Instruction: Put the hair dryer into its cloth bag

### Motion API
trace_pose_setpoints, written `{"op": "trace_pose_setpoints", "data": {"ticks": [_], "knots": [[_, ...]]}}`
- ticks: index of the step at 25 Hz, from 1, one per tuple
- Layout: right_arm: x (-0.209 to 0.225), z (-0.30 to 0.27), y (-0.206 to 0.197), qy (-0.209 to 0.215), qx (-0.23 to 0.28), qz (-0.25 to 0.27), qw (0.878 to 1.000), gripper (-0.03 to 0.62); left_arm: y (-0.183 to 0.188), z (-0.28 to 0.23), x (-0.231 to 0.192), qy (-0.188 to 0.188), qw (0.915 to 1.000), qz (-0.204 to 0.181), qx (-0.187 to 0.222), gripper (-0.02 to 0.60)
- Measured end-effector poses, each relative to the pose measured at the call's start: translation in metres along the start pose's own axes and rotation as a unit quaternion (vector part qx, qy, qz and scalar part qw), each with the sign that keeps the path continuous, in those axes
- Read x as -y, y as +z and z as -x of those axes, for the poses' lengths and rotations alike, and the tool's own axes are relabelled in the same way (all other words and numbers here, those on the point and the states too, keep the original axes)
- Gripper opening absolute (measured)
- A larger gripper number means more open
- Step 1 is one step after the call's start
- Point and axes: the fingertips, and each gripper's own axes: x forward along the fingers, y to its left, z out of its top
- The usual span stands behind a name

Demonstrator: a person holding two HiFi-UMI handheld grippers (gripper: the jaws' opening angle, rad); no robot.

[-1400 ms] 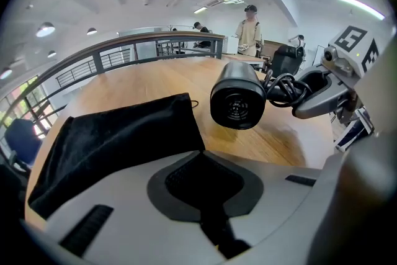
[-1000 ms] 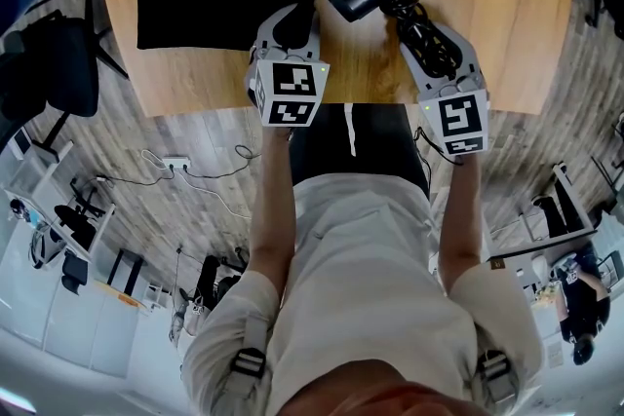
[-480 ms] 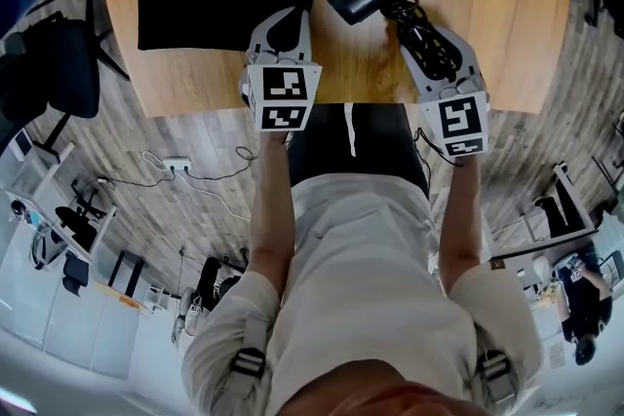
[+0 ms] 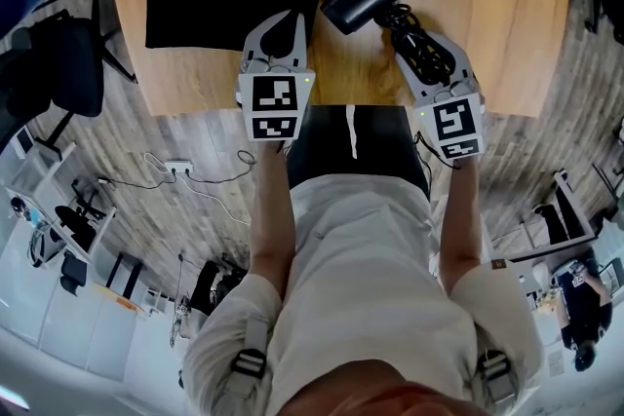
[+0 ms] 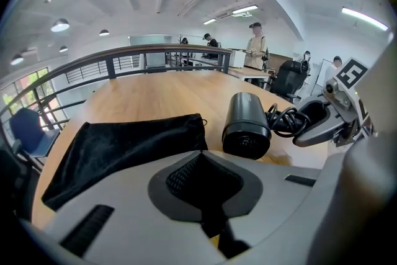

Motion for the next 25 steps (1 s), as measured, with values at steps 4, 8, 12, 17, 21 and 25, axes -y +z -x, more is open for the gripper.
{"op": "trace_pose_setpoints", "data": {"ticks": [4, 8, 12, 17, 21, 25], "knots": [[-0.007, -0.002, 0.000, 0.012, -0.007, 0.003, 1.000, 0.212, 0.007, 0.008, -0.001, 0.003, 1.0000, 0.002, 0.009, 0.023], [-0.011, -0.003, -0.001, 0.026, -0.012, 0.004, 1.000, 0.212, 0.014, 0.014, -0.001, 0.004, 0.9998, 0.006, 0.018, 0.023], [-0.019, -0.008, -0.001, 0.040, -0.018, 0.007, 0.999, 0.212, 0.018, 0.020, -0.002, 0.003, 0.9997, 0.006, 0.024, 0.023], [-0.027, -0.013, 0.001, 0.059, -0.025, 0.013, 0.998, 0.212, 0.024, 0.025, -0.001, 0.001, 0.9995, 0.006, 0.029, 0.023], [-0.035, -0.021, 0.004, 0.075, -0.027, 0.021, 0.997, 0.212, 0.024, 0.028, 0.000, -0.002, 0.9995, 0.004, 0.031, 0.023], [-0.042, -0.025, 0.006, 0.090, -0.030, 0.029, 0.995, 0.212, 0.024, 0.030, 0.004, -0.006, 0.9995, 0.004, 0.031, 0.023]]}}
